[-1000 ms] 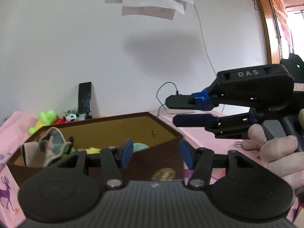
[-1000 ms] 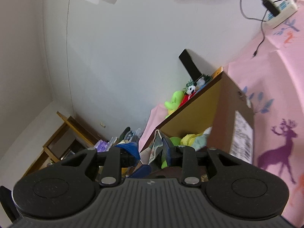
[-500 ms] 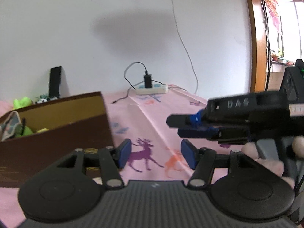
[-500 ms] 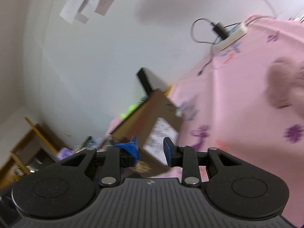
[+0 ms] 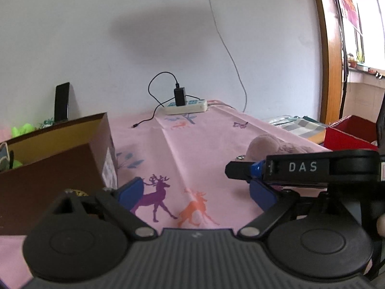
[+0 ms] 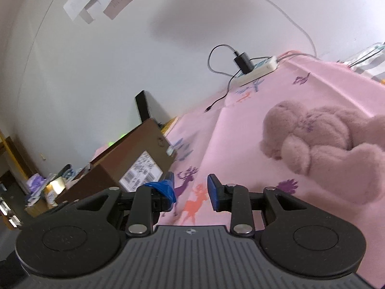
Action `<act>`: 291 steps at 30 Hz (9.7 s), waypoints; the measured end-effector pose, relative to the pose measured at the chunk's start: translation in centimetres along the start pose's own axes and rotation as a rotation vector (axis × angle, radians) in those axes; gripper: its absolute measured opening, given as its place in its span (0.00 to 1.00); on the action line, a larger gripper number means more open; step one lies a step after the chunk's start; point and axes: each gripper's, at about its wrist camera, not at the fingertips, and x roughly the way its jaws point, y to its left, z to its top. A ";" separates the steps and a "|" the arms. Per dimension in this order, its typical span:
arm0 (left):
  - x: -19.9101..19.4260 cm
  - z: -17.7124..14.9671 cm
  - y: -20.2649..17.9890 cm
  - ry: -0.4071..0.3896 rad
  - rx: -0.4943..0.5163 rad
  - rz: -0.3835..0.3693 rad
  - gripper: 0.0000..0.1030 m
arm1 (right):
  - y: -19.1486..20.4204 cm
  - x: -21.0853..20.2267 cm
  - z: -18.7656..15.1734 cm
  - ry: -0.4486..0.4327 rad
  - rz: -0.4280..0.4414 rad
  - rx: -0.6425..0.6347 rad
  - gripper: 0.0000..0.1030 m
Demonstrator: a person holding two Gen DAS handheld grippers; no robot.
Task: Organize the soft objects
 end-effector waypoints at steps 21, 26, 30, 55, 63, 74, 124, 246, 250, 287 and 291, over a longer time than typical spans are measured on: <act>6.2 0.8 -1.4 0.068 -0.039 0.008 0.93 | -4.8 -2.0 -0.6 -0.138 0.022 0.380 0.15; 7.0 0.3 -0.4 0.101 -0.110 -0.016 0.93 | -4.8 -1.6 -0.5 -0.122 0.008 0.379 0.15; 7.5 0.1 0.1 0.134 -0.142 -0.041 0.93 | -4.6 -1.2 -0.1 -0.089 0.004 0.348 0.15; 6.3 -0.2 -1.0 0.098 -0.089 -0.294 0.93 | -10.7 -3.3 7.3 0.073 -0.176 0.288 0.16; 6.4 -0.2 -0.9 0.106 -0.098 -0.367 0.93 | -7.4 -3.1 6.4 0.161 0.005 0.278 0.17; 7.0 -0.2 -0.9 0.140 -0.106 -0.434 0.93 | -9.2 -2.0 6.5 0.242 -0.030 0.216 0.18; -5.4 4.7 14.4 -0.375 -0.160 -0.138 0.91 | 11.5 5.2 8.6 0.121 0.606 -0.076 0.14; -0.9 1.6 12.2 0.273 -0.166 0.124 0.90 | 11.4 6.9 2.1 0.456 -0.224 -0.407 0.21; -0.3 3.5 13.7 0.386 -0.158 0.136 0.90 | 13.2 8.5 3.8 0.571 -0.230 -0.392 0.21; 1.0 11.5 31.3 0.511 -0.223 0.356 0.90 | 27.1 18.3 7.8 0.548 -0.367 -0.345 0.23; 2.2 11.1 31.7 0.541 -0.244 0.333 0.90 | 26.9 18.9 7.5 0.544 -0.386 -0.359 0.23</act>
